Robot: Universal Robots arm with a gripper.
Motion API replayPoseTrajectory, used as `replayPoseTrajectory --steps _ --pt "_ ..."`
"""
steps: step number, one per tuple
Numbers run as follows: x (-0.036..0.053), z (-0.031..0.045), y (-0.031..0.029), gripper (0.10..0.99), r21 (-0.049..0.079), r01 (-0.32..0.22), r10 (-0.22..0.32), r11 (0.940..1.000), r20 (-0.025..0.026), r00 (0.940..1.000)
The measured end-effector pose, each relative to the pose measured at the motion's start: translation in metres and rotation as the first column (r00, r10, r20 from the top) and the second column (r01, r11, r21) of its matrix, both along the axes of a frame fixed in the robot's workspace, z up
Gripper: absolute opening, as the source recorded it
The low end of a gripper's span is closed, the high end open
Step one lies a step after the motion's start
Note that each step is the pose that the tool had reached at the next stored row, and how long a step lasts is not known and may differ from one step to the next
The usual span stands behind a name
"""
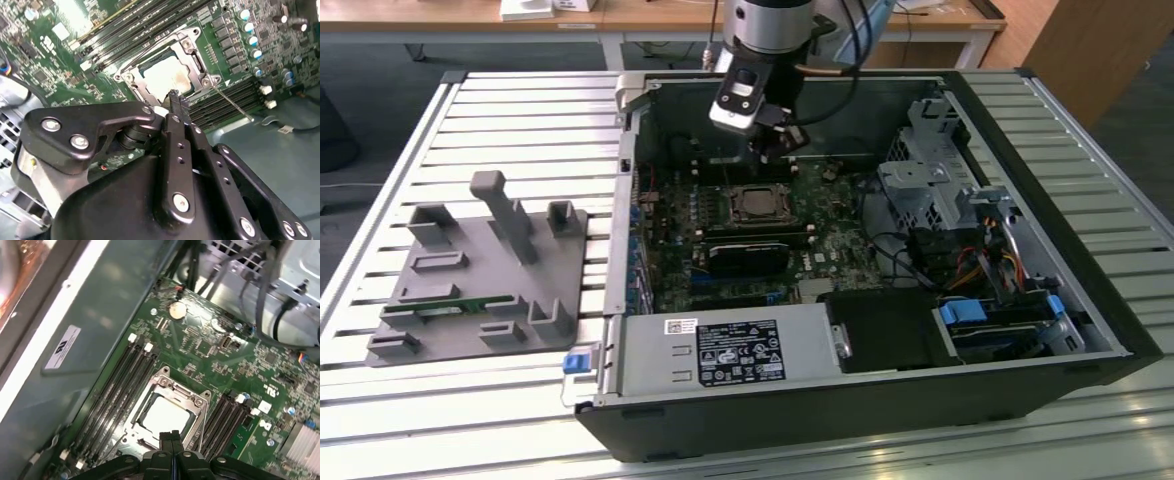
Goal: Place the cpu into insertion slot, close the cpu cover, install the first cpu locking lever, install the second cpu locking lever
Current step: 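Install the first cpu locking lever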
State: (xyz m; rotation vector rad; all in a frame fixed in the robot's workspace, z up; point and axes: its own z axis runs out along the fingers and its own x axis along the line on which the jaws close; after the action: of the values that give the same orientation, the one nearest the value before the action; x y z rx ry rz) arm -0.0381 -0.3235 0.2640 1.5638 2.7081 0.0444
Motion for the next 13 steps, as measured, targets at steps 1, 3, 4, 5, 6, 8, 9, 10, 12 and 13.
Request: replayPoseTrajectory --steps 1,3,4,5,6,8,9,10,12,13 --pt "0.0000 0.0000 0.0000 0.106 0.000 -0.015 0.015 0.9999 0.0000 0.9999" --pt "0.0000 0.0000 0.0000 0.106 0.000 -0.045 0.045 0.9990 0.0000 0.9990" --pt "0.0000 0.0000 0.0000 0.106 0.000 -0.061 0.061 0.9982 0.0000 0.9982" --pt "0.0000 0.0000 0.0000 0.106 0.000 -0.075 0.075 0.9972 0.0000 0.9972" --pt "0.0000 0.0000 0.0000 0.106 0.000 -0.089 0.089 0.9960 0.0000 0.9960" --pt "0.0000 0.0000 0.0000 0.106 0.000 -0.115 0.115 0.9933 0.0001 0.9933" --pt "0.0000 0.0000 0.0000 0.106 0.000 -0.128 0.128 0.9917 0.0001 0.9917" --pt "0.0000 0.0000 0.0000 0.106 0.000 -0.141 0.141 0.9900 0.0001 0.9900" --pt "0.0000 0.0000 0.0000 0.106 0.000 -0.167 0.167 0.9859 0.0000 0.9859" --pt "0.0000 0.0000 0.0000 0.106 0.000 -0.181 0.181 0.9834 0.0000 0.9834"
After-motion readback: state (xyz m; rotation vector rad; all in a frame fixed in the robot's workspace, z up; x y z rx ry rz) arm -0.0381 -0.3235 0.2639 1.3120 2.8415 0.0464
